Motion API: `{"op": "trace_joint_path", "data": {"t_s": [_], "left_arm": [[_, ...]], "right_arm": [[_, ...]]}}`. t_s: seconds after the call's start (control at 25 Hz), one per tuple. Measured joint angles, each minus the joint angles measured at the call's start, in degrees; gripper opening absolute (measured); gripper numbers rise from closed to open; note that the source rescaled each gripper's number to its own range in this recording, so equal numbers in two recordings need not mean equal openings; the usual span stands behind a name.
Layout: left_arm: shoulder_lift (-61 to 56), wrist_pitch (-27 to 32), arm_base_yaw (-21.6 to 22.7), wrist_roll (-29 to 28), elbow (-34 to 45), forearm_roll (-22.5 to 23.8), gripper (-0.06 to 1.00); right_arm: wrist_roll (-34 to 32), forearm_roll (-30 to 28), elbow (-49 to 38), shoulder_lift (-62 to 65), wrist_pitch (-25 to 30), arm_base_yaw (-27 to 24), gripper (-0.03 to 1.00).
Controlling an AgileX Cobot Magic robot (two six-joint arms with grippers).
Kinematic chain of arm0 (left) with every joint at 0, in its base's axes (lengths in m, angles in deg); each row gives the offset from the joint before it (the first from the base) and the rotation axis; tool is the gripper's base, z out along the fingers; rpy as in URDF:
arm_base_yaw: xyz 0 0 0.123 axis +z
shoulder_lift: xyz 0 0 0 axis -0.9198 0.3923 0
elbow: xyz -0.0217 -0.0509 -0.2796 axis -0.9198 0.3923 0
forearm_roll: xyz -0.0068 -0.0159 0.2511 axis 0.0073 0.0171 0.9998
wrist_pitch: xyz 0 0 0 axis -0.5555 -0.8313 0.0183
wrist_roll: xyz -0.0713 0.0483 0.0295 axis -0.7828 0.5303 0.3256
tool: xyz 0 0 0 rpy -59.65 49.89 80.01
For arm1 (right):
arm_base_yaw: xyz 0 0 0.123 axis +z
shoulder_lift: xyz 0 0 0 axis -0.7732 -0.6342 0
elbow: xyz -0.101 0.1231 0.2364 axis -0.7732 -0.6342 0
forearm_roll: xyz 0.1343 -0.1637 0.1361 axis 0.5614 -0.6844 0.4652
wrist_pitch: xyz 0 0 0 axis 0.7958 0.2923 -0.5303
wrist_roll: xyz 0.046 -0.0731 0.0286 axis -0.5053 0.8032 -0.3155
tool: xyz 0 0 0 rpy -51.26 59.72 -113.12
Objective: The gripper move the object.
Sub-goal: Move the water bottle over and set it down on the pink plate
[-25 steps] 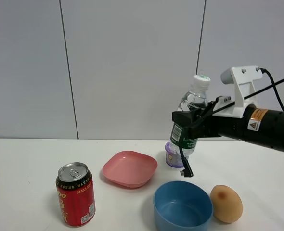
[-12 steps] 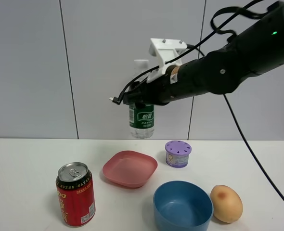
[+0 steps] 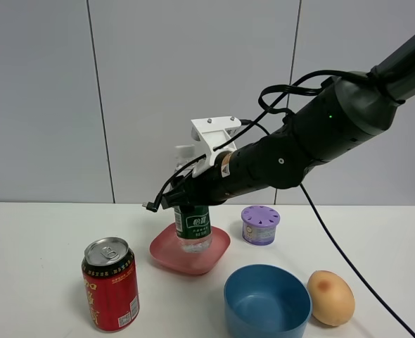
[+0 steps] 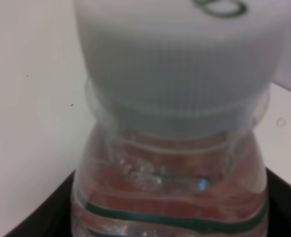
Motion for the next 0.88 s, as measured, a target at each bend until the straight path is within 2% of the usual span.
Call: {"op": "trace_joint_path", "data": {"t_s": [0.2,0.44,0.88], "left_arm": [[0.0,0.0,0.0,0.0,0.0,0.0,1.0],[0.0,0.0,0.0,0.0,0.0,0.0,1.0],[0.0,0.0,0.0,0.0,0.0,0.0,1.0]], "right_arm": [[3.18,0.0,0.11,-0.65,-2.75,0.0,0.0],[12.03,-1.76,0.11,-3.68,-4.59,0.0,0.0],[12.02,1.4,0.11,-5.0,-8.79,0.0,0.0]]}}
